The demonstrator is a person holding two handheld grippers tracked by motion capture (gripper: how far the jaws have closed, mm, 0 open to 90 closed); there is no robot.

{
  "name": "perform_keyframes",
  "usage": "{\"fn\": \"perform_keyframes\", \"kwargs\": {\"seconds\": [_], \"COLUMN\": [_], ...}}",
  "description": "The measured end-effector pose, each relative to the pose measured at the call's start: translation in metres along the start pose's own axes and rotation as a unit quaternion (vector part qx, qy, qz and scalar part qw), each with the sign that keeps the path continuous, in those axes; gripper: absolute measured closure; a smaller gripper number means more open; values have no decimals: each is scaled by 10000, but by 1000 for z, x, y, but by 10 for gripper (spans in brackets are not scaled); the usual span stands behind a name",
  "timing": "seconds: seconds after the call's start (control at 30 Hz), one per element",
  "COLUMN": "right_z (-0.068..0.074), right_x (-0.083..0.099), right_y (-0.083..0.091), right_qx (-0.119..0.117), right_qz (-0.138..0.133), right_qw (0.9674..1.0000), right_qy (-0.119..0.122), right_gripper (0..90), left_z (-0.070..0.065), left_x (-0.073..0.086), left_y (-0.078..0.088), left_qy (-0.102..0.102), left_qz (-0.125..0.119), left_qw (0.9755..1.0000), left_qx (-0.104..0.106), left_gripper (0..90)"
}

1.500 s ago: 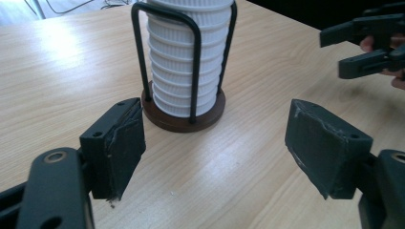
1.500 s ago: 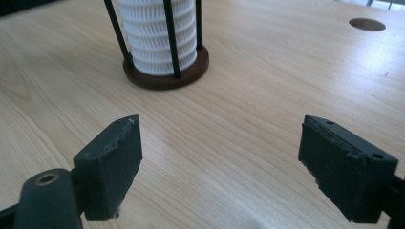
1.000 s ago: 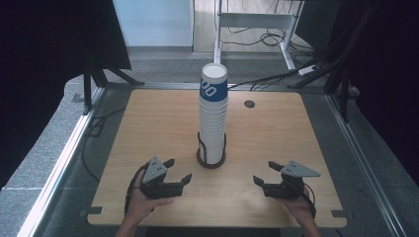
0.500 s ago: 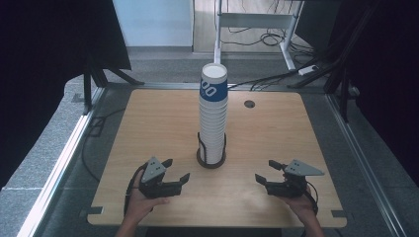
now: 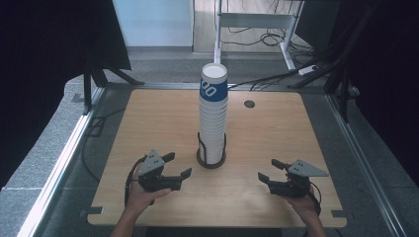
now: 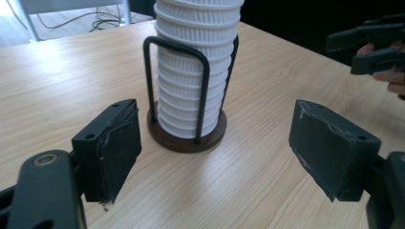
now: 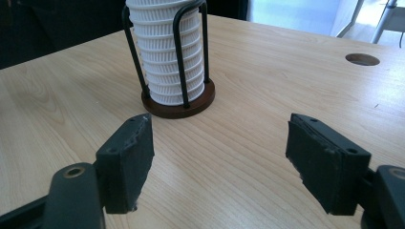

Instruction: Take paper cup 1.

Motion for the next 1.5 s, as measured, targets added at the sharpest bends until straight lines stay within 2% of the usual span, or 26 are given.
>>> {"fn": "perform_keyframes", "kwargs": {"seconds": [0.13, 0.4, 0.57, 0.7, 0.77, 0.9, 0.97, 1.13, 1.27, 1.5], "right_z": [0, 1, 3, 3, 5, 6, 6, 5, 6, 6], "right_x": [1, 2, 3, 6, 7, 7, 7, 8, 8, 9], "right_y": [0, -2, -4, -6, -8, -9, -9, -8, -8, -10], "right_qx": [-2, 20, 17, 8, -14, -19, -27, -23, -45, -45], "right_qz": [24, 80, 79, 149, 196, 211, 203, 211, 194, 231], "right_qw": [10000, 9999, 9999, 9999, 9997, 9996, 9997, 9996, 9996, 9995], "right_qy": [4, 64, 77, 84, 118, 176, 163, 166, 186, 192], "right_gripper": [253, 255, 257, 257, 263, 264, 264, 264, 263, 264], "left_z": [0, 8, 12, 14, 15, 16, 18, 19, 20, 20], "left_x": [-8, -30, -43, -49, -56, -64, -71, -77, -85, -94], "left_y": [-9, -17, -18, -21, -25, -30, -35, -43, -51, -60], "left_qy": [15, 35, -88, -90, -227, -298, -303, -337, -388, -458], "left_qz": [-33, -164, -195, -191, -161, -156, -166, -165, -288, -277], "left_qw": [10000, 9998, 9997, 9996, 9993, 9990, 9991, 9991, 9988, 9986], "left_qx": [22, -78, -146, -165, -255, -302, -235, -177, -52, -46], "left_gripper": [183, 178, 175, 171, 153, 143, 131, 99, 74, 59]}}
Point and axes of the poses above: each handheld gripper's, and its own axes: y roughly backward along the jaws, x roughly out of its underside, z roughly to its left, the point moved 4 cm from there along -y, roughly forward along the jaws, and after that the axes turned 7 degrees about -y, right-handed, at the moved point
